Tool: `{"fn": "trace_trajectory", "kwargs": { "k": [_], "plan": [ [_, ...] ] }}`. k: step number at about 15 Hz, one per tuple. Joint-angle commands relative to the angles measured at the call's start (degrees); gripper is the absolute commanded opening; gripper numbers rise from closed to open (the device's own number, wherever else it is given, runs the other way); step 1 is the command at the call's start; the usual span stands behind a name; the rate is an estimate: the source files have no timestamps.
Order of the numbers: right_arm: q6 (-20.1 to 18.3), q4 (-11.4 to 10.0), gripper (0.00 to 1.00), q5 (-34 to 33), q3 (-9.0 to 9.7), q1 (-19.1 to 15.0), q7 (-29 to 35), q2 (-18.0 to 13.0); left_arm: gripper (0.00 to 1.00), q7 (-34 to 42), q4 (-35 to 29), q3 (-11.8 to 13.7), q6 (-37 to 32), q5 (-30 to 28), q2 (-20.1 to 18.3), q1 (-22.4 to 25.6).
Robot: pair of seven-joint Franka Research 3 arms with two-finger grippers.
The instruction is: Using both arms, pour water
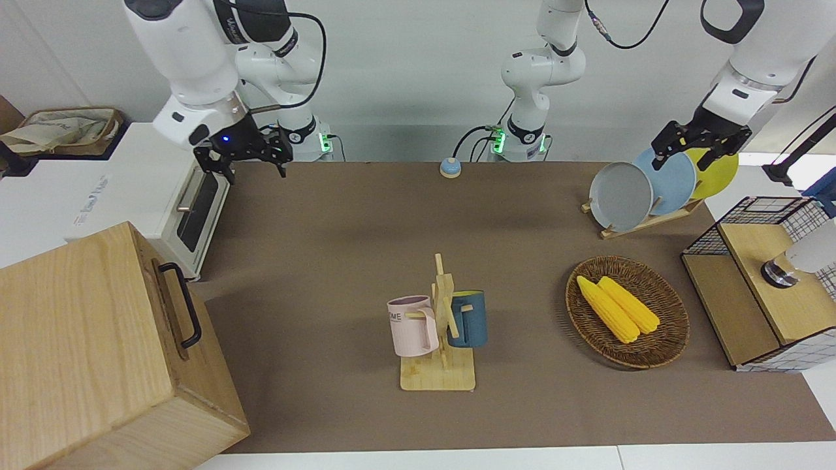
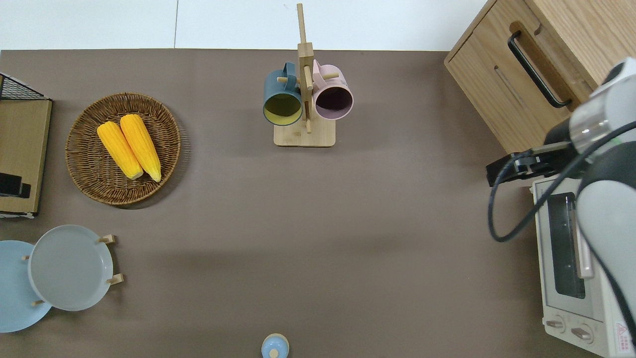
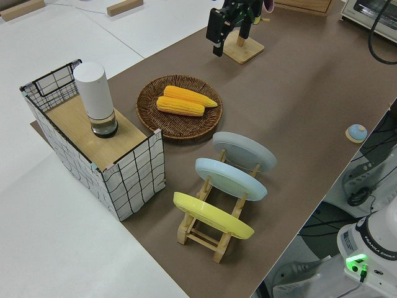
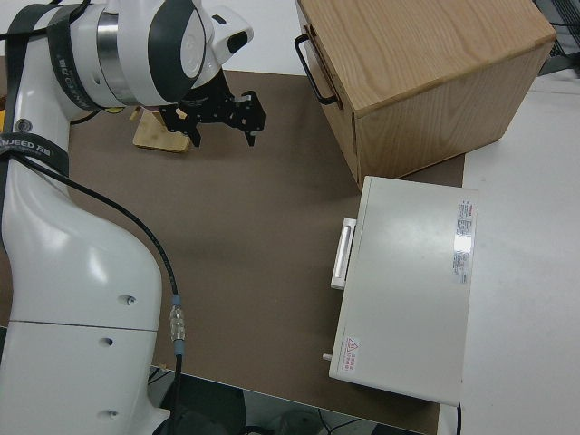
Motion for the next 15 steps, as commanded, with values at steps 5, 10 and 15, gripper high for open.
{"fn": "trace_trajectory", "kwargs": {
  "k": [5, 10, 15],
  "plan": [
    [18.1, -11.4, 0.992, 0.4, 9.45, 0.6, 1.7, 1.5, 1.0, 20.1, 2.5, -0.3, 8.3, 0.6, 5.6, 12.9],
    [29.5, -11.3, 0.992, 0.2, 9.45, 3.4, 1.8, 6.7, 1.0, 26.4, 2.3, -0.4, 14.4, -1.4, 7.6, 18.9],
    [44.7, -10.6, 0.992, -3.8, 9.45, 5.5, 1.7, 12.1, 1.0, 28.5, -1.1, -0.4, 25.0, -4.4, 8.5, 20.8]
  ]
}}
